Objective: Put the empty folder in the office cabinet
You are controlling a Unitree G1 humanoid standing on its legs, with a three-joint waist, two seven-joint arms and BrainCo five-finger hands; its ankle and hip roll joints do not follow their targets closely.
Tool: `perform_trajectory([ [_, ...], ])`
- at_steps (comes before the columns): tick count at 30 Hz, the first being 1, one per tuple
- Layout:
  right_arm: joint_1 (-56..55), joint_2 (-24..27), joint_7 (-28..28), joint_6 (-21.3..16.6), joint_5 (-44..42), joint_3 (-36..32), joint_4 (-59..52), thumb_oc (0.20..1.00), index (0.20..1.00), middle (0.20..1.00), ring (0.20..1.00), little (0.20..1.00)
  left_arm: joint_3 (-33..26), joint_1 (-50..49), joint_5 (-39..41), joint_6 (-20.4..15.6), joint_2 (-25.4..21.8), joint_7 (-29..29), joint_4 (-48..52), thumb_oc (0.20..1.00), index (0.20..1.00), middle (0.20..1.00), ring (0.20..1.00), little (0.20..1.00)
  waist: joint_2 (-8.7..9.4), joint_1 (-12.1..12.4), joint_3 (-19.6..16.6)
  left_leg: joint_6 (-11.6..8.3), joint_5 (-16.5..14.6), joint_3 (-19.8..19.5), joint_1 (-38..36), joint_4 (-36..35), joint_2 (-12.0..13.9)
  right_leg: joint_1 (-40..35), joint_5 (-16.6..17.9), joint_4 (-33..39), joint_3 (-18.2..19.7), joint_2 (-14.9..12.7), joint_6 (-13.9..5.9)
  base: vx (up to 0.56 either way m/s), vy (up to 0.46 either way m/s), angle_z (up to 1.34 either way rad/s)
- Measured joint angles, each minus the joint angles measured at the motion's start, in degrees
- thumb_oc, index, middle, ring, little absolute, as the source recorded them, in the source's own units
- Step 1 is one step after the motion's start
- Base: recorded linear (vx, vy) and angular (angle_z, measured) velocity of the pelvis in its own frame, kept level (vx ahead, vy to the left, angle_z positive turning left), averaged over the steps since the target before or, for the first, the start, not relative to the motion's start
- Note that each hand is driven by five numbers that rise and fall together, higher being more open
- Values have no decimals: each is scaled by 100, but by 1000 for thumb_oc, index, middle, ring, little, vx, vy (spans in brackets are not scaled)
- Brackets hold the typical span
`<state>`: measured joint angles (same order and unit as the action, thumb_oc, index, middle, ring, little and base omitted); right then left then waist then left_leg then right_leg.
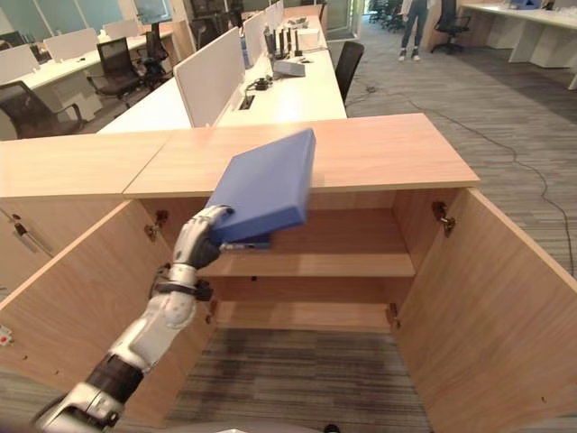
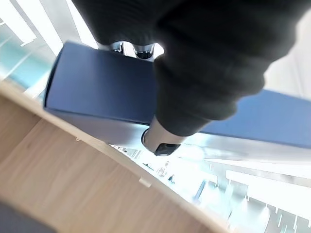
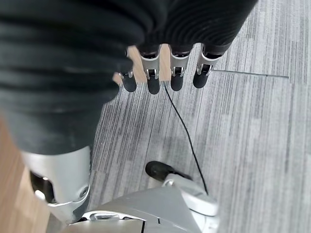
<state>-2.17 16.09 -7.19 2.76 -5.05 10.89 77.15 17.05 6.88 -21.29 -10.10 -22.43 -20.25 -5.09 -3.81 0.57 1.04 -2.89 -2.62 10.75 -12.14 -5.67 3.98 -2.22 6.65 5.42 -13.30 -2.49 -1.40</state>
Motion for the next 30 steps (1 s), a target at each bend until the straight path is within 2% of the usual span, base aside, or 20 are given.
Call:
perform_trajectory([
  [2,-14,2,66,28,7,-1,2,1000,1000,1000,1000,1000,-182,-161,433,-80,-88,292,103,200,200,200,200,200,7,81,5,-1,2,-25,23,-3,2,9,-5,0,-22,-4,-1,2,5,7],
  [3,1,21,152,31,12,-7,16,1000,1000,1000,1000,1000,-458,-423,943,-147,-190,662,367,200,200,200,200,200,17,68,28,-1,4,-32,53,-2,5,34,-4,1,-24,-2,-1,9,4,6],
  [6,14,41,280,44,86,-21,119,1000,1000,1000,1000,1000,-615,-714,1740,-144,-266,1238,432,200,200,200,200,200,69,152,120,22,28,-85,76,-1,11,15,-14,1,-86,-8,11,16,-1,10],
  [11,52,56,346,41,178,-28,100,1000,1000,1000,1000,1000,-601,-1434,2544,-54,-248,1839,785,200,200,200,200,200,146,187,370,16,61,-166,66,53,17,-47,-27,1,-165,-8,4,-3,1,9],
  [12,103,46,346,45,177,-13,76,1000,1000,1000,1000,1000,-597,-1561,2643,67,-252,1940,822,200,200,200,200,200,143,213,433,21,85,-169,-5,56,18,-84,-32,1,-170,-8,1,-14,-12,4],
  [14,-41,27,350,0,169,183,-428,1000,1000,1000,1000,1000,-728,-2078,2806,407,-311,2039,1519,200,200,200,200,200,202,190,533,22,85,-159,-23,56,26,-100,-32,2,-168,3,6,-16,-16,-1],
  [16,-113,32,391,-33,165,143,-546,1000,1000,1000,1000,1000,-874,-2439,3042,567,-425,2234,1771,200,200,200,200,200,200,174,537,22,83,-167,-27,57,24,-102,-21,2,-169,-1,22,-38,-31,3],
  [19,-176,82,430,-53,166,179,-502,1000,1000,1000,1000,1000,-893,-2537,3478,681,-704,2355,1824,200,200,200,200,200,186,227,550,22,81,-179,-22,57,19,-104,-40,1,-175,-3,-6,-11,-8,1],
  [25,-186,84,483,-87,166,213,-453,1000,1000,1000,1000,1000,-822,-2544,4272,894,-724,2479,1818,200,200,200,200,200,219,168,523,18,84,-178,-20,57,22,-101,-38,1,-158,1,-10,-2,-3,-1],
  [27,-195,65,510,-84,170,257,-435,1000,1000,1000,1000,1000,-792,-2547,4763,930,-697,2488,1818,200,200,200,200,200,274,174,483,19,83,-182,-17,54,22,-98,-34,1,-158,1,-13,0,0,0],
  [30,-217,63,562,-84,171,277,-441,1000,1000,1000,1000,1000,-793,-2550,4969,974,-715,2474,1818,200,200,200,200,200,321,181,419,20,82,-180,-16,53,19,-95,-32,1,-155,-2,-15,0,0,0],
])
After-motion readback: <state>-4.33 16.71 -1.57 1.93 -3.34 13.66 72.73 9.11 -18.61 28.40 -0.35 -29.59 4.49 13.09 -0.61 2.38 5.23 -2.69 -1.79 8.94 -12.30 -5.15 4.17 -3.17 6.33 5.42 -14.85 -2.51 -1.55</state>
